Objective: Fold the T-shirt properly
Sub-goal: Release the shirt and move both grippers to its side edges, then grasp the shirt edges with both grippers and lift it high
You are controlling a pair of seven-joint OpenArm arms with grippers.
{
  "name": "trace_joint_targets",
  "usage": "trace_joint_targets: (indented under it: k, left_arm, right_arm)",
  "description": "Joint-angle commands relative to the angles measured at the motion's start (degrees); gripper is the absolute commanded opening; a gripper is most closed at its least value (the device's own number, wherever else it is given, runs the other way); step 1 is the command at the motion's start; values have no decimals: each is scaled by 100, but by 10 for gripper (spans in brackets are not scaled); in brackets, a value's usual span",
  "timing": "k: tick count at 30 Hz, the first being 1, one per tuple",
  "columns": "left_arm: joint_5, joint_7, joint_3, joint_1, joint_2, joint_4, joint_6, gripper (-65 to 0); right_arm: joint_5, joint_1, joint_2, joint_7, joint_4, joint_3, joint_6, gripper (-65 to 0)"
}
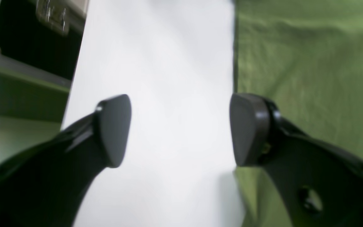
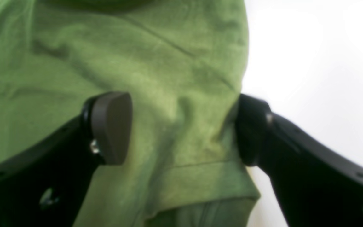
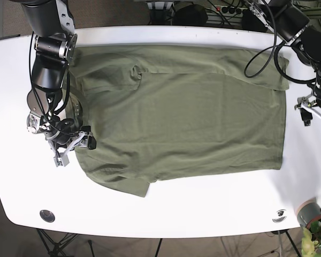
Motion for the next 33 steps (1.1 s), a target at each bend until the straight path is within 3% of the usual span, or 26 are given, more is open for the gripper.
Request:
trace_joint_targets:
  k: [1, 3, 6, 9, 11, 20, 33]
  left_arm:
    - [-88, -138, 158, -344, -200, -298, 271, -156]
    - [-97, -173, 317, -529, -297, -668, 421, -156]
    - [-79, -490, 563, -837, -332, -1397, 570, -156]
    - [-61, -1052, 835, -1109, -446, -2197, 614, -156]
    - [-61, -1343, 1064, -1267, -552, -2795, 614, -156]
    - [-61, -2037, 1468, -1944, -781, -4588, 614, -157]
    - [-97, -2125, 1829, -2305, -798, -5661, 579, -157]
  right_arm:
    - [0, 46, 48, -111, 50, 9, -22, -200]
    - [0, 46, 48, -111, 50, 9, -22, -266]
    - [0, 46, 48, -67, 50, 9, -22, -415]
    - [-35, 46, 48, -6, 50, 9, -22, -574]
    - [-35, 46, 48, -6, 41, 9, -30, -629]
    - [-26, 46, 48, -6, 50, 9, -30, -615]
    - [0, 46, 48, -6, 50, 17, -30, -615]
